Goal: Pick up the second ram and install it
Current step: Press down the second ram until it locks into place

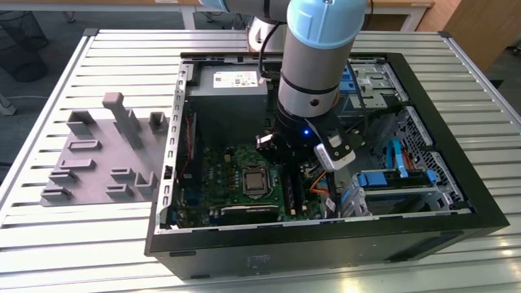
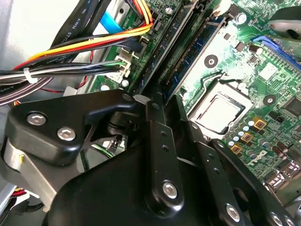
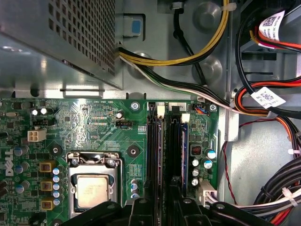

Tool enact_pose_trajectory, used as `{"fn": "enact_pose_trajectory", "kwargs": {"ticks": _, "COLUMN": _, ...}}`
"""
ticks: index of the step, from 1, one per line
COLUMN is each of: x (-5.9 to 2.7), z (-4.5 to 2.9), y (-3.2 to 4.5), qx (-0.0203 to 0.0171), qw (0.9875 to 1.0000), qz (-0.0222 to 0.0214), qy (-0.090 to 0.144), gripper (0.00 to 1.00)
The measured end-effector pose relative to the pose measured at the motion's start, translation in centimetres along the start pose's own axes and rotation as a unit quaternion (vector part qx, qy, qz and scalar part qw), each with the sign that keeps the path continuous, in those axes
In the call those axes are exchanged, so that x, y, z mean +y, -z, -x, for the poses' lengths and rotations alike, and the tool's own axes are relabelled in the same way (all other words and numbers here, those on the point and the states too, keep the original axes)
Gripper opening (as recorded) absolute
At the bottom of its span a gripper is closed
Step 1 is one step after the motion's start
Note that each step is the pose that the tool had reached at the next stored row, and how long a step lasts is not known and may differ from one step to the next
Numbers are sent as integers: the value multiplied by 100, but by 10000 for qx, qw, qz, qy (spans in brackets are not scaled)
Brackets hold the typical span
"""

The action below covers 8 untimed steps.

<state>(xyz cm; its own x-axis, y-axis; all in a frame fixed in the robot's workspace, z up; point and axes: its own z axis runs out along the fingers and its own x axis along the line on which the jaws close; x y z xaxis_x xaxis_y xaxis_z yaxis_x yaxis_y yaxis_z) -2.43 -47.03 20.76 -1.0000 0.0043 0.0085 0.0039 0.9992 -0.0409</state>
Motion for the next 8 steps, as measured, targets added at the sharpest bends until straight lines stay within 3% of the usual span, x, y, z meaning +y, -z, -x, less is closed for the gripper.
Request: {"fn": "enact_pose_trajectory", "kwargs": {"ticks": 8, "x": -7, "z": -2, "y": 158, "qx": 9, "qw": 10000, "qz": -1, "qy": 0, "gripper": 27}}
